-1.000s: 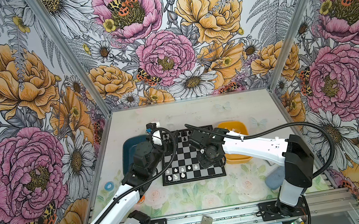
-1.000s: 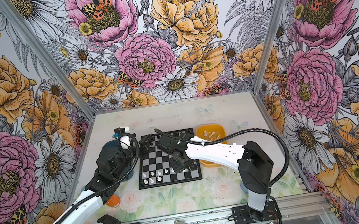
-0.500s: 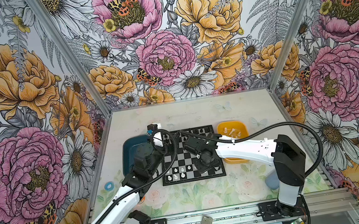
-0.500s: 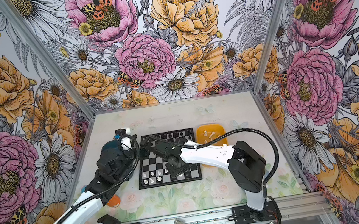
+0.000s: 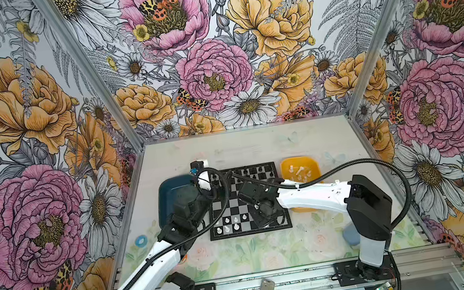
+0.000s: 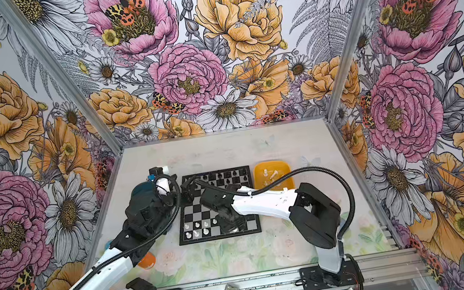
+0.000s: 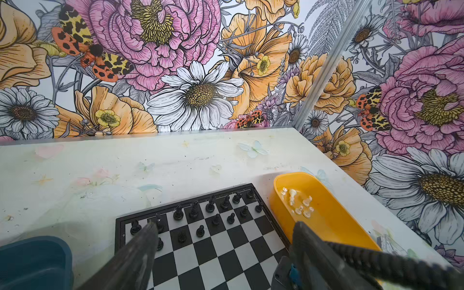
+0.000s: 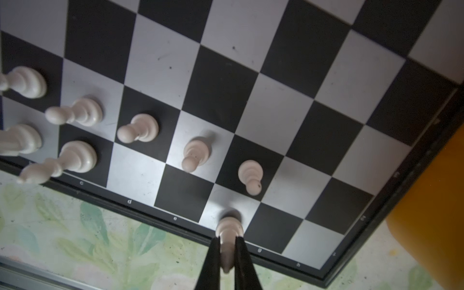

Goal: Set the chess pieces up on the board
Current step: 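Lower the white pawn beside the other white pawns and open the right gripper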

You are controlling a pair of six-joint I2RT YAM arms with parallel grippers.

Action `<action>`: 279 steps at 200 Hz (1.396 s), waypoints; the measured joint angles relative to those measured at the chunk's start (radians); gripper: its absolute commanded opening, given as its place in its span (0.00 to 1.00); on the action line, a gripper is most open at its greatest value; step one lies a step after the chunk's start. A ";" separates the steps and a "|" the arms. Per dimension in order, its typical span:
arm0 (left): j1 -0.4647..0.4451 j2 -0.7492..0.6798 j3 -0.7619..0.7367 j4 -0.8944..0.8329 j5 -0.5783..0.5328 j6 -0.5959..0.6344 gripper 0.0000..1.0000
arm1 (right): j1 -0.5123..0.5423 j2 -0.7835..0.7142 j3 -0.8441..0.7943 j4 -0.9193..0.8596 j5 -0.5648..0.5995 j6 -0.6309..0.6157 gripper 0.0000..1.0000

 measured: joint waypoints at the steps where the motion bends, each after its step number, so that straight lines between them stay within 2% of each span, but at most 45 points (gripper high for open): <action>1: 0.000 0.000 0.000 0.000 0.000 0.000 0.85 | 0.000 0.000 0.000 0.001 0.000 0.001 0.00; 106: -0.006 -0.014 -0.002 0.000 -0.005 0.000 0.85 | 0.000 0.000 -0.013 0.045 0.017 0.024 0.00; 145: -0.006 -0.014 -0.008 -0.001 -0.007 0.000 0.85 | 0.000 0.000 -0.013 0.045 0.017 0.024 0.16; 180: -0.006 -0.015 -0.010 -0.001 -0.007 0.000 0.85 | 0.000 0.000 -0.021 0.048 0.017 0.029 0.24; 237: -0.006 -0.015 -0.010 -0.001 -0.008 0.000 0.85 | 0.000 -0.018 -0.028 0.036 0.023 0.032 0.31; 279: -0.007 -0.015 -0.010 -0.001 -0.008 0.000 0.85 | -0.019 -0.139 -0.028 -0.025 0.061 0.032 0.33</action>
